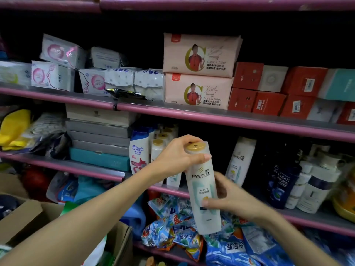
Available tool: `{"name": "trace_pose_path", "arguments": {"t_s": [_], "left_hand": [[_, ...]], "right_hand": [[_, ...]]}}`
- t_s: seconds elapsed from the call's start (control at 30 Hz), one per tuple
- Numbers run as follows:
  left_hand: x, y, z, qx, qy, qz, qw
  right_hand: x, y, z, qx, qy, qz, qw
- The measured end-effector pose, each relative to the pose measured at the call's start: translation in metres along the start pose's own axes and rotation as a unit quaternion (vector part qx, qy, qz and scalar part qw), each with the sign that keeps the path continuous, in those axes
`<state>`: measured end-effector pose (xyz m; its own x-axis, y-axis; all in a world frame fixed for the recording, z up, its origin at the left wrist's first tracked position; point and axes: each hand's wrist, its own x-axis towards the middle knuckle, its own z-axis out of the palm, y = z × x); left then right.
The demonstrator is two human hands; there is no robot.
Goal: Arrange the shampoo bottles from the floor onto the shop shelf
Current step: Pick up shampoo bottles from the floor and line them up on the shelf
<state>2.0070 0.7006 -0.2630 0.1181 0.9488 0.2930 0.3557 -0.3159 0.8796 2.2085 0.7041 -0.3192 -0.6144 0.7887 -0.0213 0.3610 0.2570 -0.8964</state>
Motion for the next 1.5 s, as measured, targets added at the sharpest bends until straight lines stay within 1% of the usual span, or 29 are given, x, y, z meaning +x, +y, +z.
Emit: {"name": "trace_pose_path", "arguments": {"t_s": [0.03, 0.1, 0.13, 0.2, 0.3, 0.4, 0.57, 0.67, 0.8, 0.93, 1.0, 1.07, 1.13, 1.2, 1.3, 1.4, 1.5], "left_hand": [[0.001, 0.001, 0.002, -0.013, -0.004, 0.005, 1.000], [0.001, 0.002, 0.004, -0.032, 0.000, 0.015, 0.999], [0.001, 0.001, 0.006, -0.039, 0.008, 0.023, 0.999], [0.000, -0.002, 0.009, -0.044, 0.027, 0.046, 0.998], [-0.001, -0.004, 0.019, -0.023, 0.031, 0.075, 0.996], [-0.001, -0.006, 0.029, -0.036, 0.029, 0.088, 0.995], [-0.001, -0.008, 0.038, -0.048, 0.066, 0.104, 0.991], [0.001, -0.009, 0.039, -0.049, 0.076, 0.106, 0.990], [0.000, -0.010, 0.040, -0.060, 0.073, 0.100, 0.990], [0.002, -0.014, 0.036, -0.068, 0.036, 0.092, 0.993], [0.004, -0.018, 0.032, -0.034, 0.036, 0.082, 0.995], [0.008, -0.024, 0.025, 0.006, 0.055, 0.051, 0.997], [0.014, -0.034, 0.014, 0.097, 0.088, 0.030, 0.991], [0.018, -0.046, 0.003, 0.212, 0.100, 0.034, 0.971], [0.026, -0.064, -0.008, 0.343, 0.075, 0.050, 0.935], [0.037, -0.079, -0.008, 0.421, 0.044, 0.066, 0.904], [0.049, -0.089, -0.006, 0.468, 0.025, 0.079, 0.880]], "right_hand": [[0.002, 0.003, 0.010, -0.003, 0.035, -0.012, 0.999], [0.008, 0.008, 0.024, 0.028, 0.115, -0.028, 0.993], [0.009, 0.009, 0.027, 0.042, 0.141, -0.032, 0.989], [0.010, 0.010, 0.030, 0.063, 0.163, -0.047, 0.983], [0.010, 0.010, 0.034, 0.084, 0.172, -0.063, 0.980], [0.008, 0.010, 0.034, 0.094, 0.182, -0.065, 0.977], [0.006, 0.010, 0.034, 0.101, 0.186, -0.057, 0.976], [0.006, 0.011, 0.035, 0.104, 0.191, -0.056, 0.975], [0.010, 0.015, 0.036, 0.107, 0.187, -0.055, 0.975], [0.014, 0.021, 0.037, 0.106, 0.186, -0.041, 0.976], [0.017, 0.024, 0.033, 0.104, 0.184, -0.033, 0.977], [0.026, 0.028, 0.025, 0.101, 0.207, -0.025, 0.973], [0.037, 0.032, 0.014, 0.104, 0.246, -0.013, 0.964], [0.048, 0.035, 0.001, 0.101, 0.276, -0.010, 0.956], [0.069, 0.040, -0.016, 0.069, 0.292, -0.016, 0.954], [0.098, 0.047, -0.022, 0.060, 0.290, -0.012, 0.955], [0.129, 0.056, -0.018, 0.059, 0.287, 0.000, 0.956]]}}
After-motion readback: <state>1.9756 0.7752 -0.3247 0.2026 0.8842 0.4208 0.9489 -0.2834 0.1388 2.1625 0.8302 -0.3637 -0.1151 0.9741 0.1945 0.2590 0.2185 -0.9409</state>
